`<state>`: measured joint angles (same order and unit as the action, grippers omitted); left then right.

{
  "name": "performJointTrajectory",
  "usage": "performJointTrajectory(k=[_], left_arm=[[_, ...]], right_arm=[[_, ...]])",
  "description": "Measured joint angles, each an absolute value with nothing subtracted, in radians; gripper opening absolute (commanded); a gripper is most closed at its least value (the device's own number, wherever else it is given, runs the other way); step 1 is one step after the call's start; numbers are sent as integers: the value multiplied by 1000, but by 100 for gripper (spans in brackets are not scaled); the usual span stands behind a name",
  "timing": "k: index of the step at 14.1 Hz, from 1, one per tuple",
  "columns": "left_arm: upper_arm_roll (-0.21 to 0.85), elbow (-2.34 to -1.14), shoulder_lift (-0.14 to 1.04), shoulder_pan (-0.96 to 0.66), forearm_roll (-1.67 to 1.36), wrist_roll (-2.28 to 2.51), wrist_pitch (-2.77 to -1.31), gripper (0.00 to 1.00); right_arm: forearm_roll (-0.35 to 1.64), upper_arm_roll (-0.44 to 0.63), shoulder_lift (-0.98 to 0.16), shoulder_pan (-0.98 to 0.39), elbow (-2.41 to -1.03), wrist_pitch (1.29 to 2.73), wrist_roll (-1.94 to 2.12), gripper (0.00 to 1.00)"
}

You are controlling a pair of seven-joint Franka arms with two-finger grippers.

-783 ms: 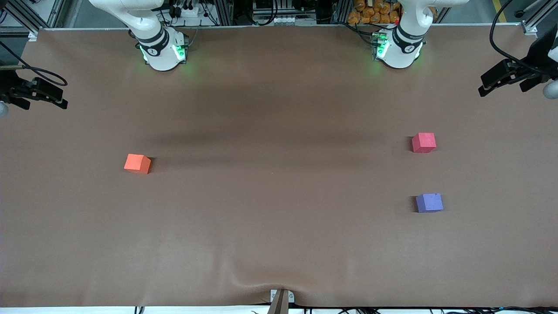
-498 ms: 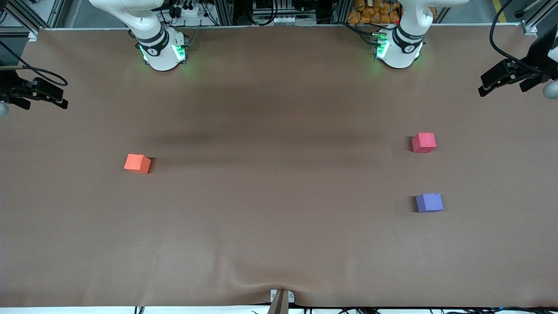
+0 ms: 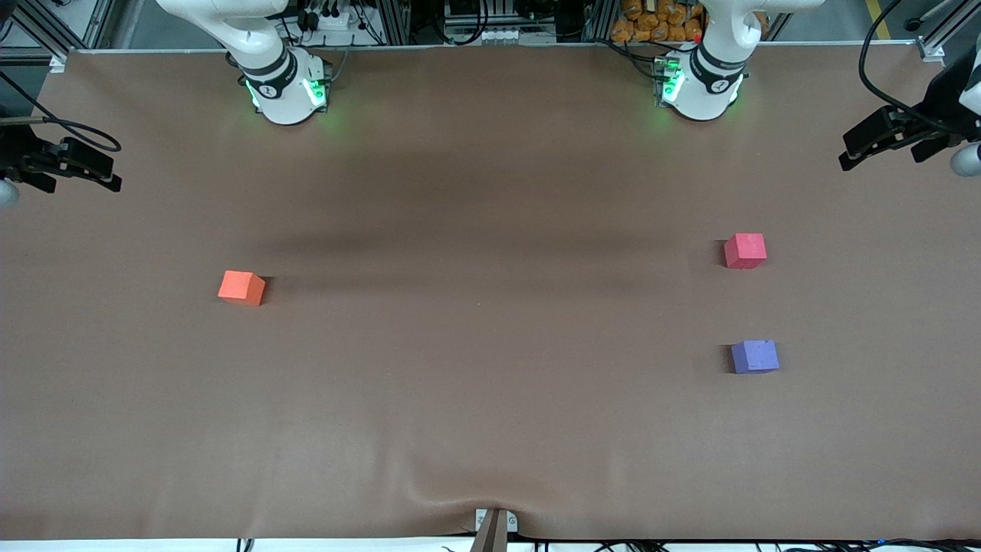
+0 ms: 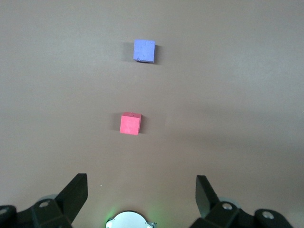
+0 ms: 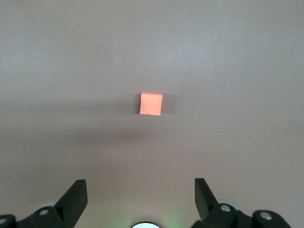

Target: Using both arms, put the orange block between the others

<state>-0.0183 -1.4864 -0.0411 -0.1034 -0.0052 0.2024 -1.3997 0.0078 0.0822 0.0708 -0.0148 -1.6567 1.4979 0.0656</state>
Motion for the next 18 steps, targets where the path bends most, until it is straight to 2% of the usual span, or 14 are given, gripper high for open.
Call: performJointTrajectory(k=[10, 18], left_arm=[[-18, -1492, -40, -104, -5, 202, -1400, 100], [-17, -1497, -28, -106, -5, 202, -1410, 100]], right_arm=[[8, 84, 40, -14, -1697, 1501, 66, 100], [8, 83, -148, -14, -1724, 1582, 66, 100]])
